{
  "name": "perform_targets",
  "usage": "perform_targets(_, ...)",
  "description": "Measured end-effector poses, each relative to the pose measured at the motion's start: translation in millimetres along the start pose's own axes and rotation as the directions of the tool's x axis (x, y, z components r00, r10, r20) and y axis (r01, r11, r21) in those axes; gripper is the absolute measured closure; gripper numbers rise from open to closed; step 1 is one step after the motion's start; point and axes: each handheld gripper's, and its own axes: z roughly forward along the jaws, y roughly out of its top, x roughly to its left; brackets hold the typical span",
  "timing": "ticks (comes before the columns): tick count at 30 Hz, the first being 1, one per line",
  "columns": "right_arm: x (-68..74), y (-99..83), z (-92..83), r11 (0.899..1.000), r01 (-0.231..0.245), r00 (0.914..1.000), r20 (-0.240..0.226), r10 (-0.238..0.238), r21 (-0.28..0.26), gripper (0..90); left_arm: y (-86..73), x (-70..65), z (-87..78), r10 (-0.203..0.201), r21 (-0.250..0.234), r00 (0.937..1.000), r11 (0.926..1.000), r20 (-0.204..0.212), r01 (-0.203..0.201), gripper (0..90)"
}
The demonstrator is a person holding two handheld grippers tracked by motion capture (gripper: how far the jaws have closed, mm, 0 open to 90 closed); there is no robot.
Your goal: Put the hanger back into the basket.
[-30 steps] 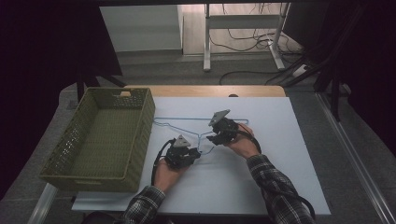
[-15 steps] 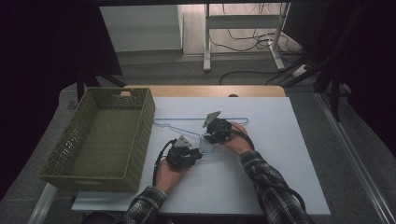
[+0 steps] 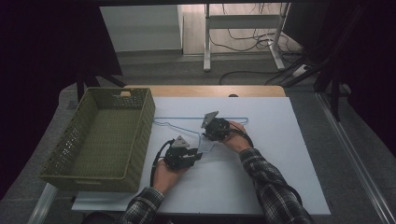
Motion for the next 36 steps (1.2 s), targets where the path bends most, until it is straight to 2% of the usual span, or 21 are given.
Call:
perform_targets(1, -0.4, 1.8, -2.9, 1.0, 0.005, 1.0, 0.002, -0.005, -0.024, 73.1, -0.9, 1.9, -5.6, -0.013, -0.011, 0.9999, 0.9999, -0.005, 0.013, 65.3)
perform_targets(4, -2.7, 4.3, -7.2, 0.999, 0.018, 0.9998, 0.002, -0.018, -0.031, 75.5, -1.8, 3.8, -9.9, -0.02, -0.019, 0.9997, 0.9996, -0.012, 0.02, 65.0)
perform_targets(8, -6.1, 10.9, -18.8, 0.996, 0.031, 0.9995, 0.009, -0.031, -0.079, 85.3, -4.1, 6.6, -15.4, -0.035, -0.028, 0.9991, 0.999, -0.023, 0.035, 64.1)
perform_targets(9, -6.1, 10.9, -18.8, 0.996, 0.031, 0.9995, 0.009, -0.031, -0.079, 85.3, -4.1, 6.6, -15.4, -0.035, -0.028, 0.9991, 0.999, -0.023, 0.035, 64.0)
perform_targets(10, -7.4, 14.3, -25.3, 0.994, 0.006, 1.0, 0.007, -0.005, -0.106, 86.6, -4.4, 6.9, -16.4, -0.031, -0.027, 0.9991, 0.9992, -0.028, 0.031, 63.8)
perform_targets(13, -9.6, 15.7, -33.8, 0.991, -0.017, 0.9998, -0.01, 0.016, -0.136, 87.0, -4.2, 6.7, -17.7, -0.031, -0.031, 0.999, 0.9991, -0.031, 0.03, 63.7)
perform_targets(14, -12.7, 16.7, -41.1, 0.984, -0.069, 0.9972, -0.04, 0.064, -0.166, 87.2, -3.8, 6.7, -18.2, -0.03, -0.034, 0.999, 0.999, -0.032, 0.029, 63.2)
perform_targets(15, -12.7, 16.7, -41.1, 0.984, -0.069, 0.9972, -0.04, 0.064, -0.166, 87.2, -3.2, 6.6, -18.8, -0.031, -0.035, 0.9989, 0.9989, -0.034, 0.03, 63.2)
perform_targets(16, -14.4, 16.8, -44.8, 0.979, -0.094, 0.9947, -0.06, 0.084, -0.183, 87.2, -2.4, 6.5, -19.7, -0.033, -0.037, 0.9988, 0.9988, -0.036, 0.032, 62.7)
perform_targets(17, -15.1, 17.6, -52.2, 0.972, -0.125, 0.9906, -0.079, 0.111, -0.2, 87.3, -0.4, 6.3, -21.5, -0.037, -0.042, 0.9986, 0.9985, -0.037, 0.035, 60.4)
perform_targets(18, -15.1, 17.6, -52.2, 0.972, -0.125, 0.9906, -0.079, 0.111, -0.2, 87.3, -0.4, 6.3, -21.5, -0.037, -0.042, 0.9986, 0.9985, -0.037, 0.035, 58.0)
perform_targets(19, -15.2, 18.3, -58.4, 0.967, -0.142, 0.988, -0.091, 0.125, -0.213, 87.2, 2.5, 5.4, -24.6, -0.031, -0.047, 0.9983, 0.9985, -0.05, 0.029, 55.3)
perform_targets(20, -15.2, 18.3, -58.4, 0.967, -0.142, 0.988, -0.091, 0.125, -0.213, 87.2, 2.5, 5.4, -24.6, -0.031, -0.047, 0.9983, 0.9985, -0.05, 0.029, 52.1)
perform_targets(23, -14.7, 18.5, -72.1, 0.957, -0.17, 0.9827, -0.112, 0.147, -0.234, 87.3, 10.5, 4.4, -35.3, -0.024, -0.074, 0.9983, 0.9971, -0.053, 0.02, 42.2)
perform_targets(26, -14.2, 18.2, -79.4, 0.95, -0.2, 0.9763, -0.132, 0.172, -0.24, 87.3, 15.1, 4.3, -43.0, -0.005, -0.084, 0.9989, 0.9964, -0.047, 0.001, 36.7)
perform_targets(27, -14.1, 17.9, -82.9, 0.948, -0.207, 0.9741, -0.141, 0.177, -0.243, 87.2, 17.3, 4.0, -47.2, 0.017, -0.086, 0.9993, 0.9961, -0.033, -0.019, 34.1)
perform_targets(29, -12.0, 17.6, -89.0, 0.943, -0.227, 0.9685, -0.159, 0.192, -0.242, 87.2, 23.3, 1.7, -56.3, 0.045, -0.105, 0.9982, 0.9932, -0.039, -0.049, 30.6)
perform_targets(32, -5.8, 16.7, -100.3, 0.94, -0.245, 0.9621, -0.18, 0.205, -0.239, 87.2, 38.7, -1.9, -74.2, 0.103, -0.138, 0.9926, 0.9842, -0.063, -0.111, 35.2)
perform_targets(33, -5.8, 16.7, -100.3, 0.94, -0.245, 0.9621, -0.18, 0.205, -0.239, 87.2, 38.7, -1.9, -74.2, 0.103, -0.138, 0.9926, 0.9842, -0.063, -0.111, 37.3)
perform_targets(34, -4.2, 16.6, -102.5, 0.938, -0.251, 0.9597, -0.188, 0.209, -0.239, 87.2, 43.0, -2.1, -77.7, 0.115, -0.146, 0.9913, 0.9817, -0.064, -0.123, 37.3)
perform_targets(36, 0.4, 16.9, -106.6, 0.938, -0.252, 0.9582, -0.197, 0.208, -0.237, 87.2, 52.4, -1.2, -83.5, 0.131, -0.162, 0.9893, 0.9768, -0.064, -0.14, 42.9)
